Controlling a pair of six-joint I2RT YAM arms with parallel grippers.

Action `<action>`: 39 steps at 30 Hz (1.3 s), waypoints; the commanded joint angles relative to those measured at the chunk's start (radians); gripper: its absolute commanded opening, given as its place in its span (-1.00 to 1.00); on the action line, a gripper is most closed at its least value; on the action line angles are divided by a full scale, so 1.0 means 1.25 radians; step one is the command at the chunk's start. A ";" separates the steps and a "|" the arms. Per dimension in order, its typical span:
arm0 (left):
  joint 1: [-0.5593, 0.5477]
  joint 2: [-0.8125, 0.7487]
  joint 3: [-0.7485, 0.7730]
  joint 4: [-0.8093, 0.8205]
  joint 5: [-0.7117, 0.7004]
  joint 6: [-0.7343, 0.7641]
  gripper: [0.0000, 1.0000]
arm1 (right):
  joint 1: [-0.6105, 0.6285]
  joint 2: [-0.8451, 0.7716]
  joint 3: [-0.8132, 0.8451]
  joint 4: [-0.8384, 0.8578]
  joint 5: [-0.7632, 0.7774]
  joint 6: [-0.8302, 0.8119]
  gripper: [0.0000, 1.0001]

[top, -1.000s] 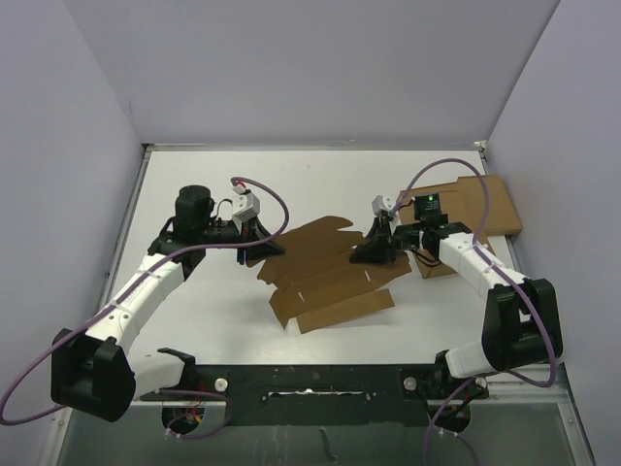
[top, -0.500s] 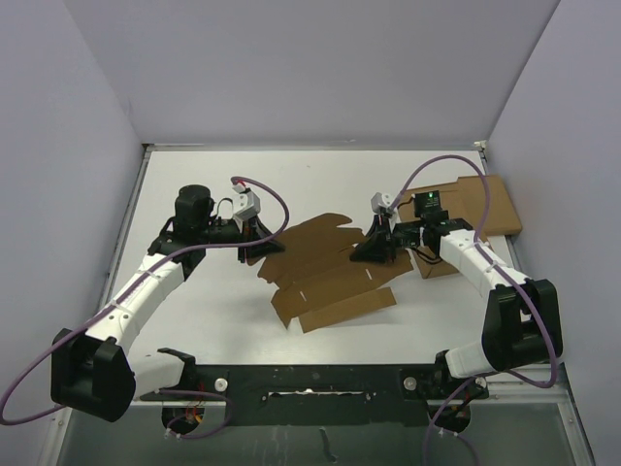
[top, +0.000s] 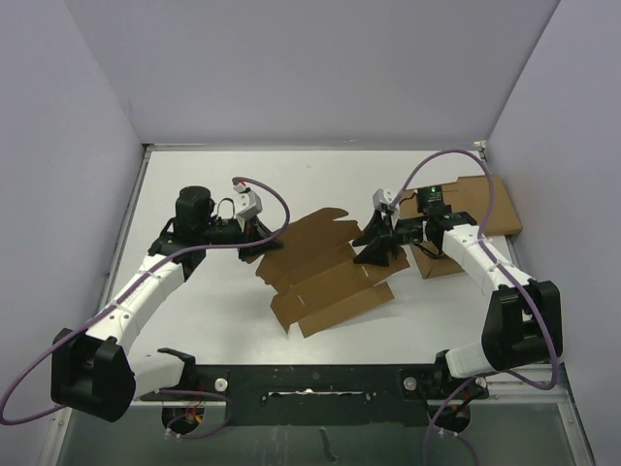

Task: Fold the paper box

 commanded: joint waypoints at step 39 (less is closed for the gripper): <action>0.059 -0.111 -0.044 0.128 -0.194 -0.029 -1.00 | -0.118 0.068 0.022 0.079 0.327 0.152 -0.91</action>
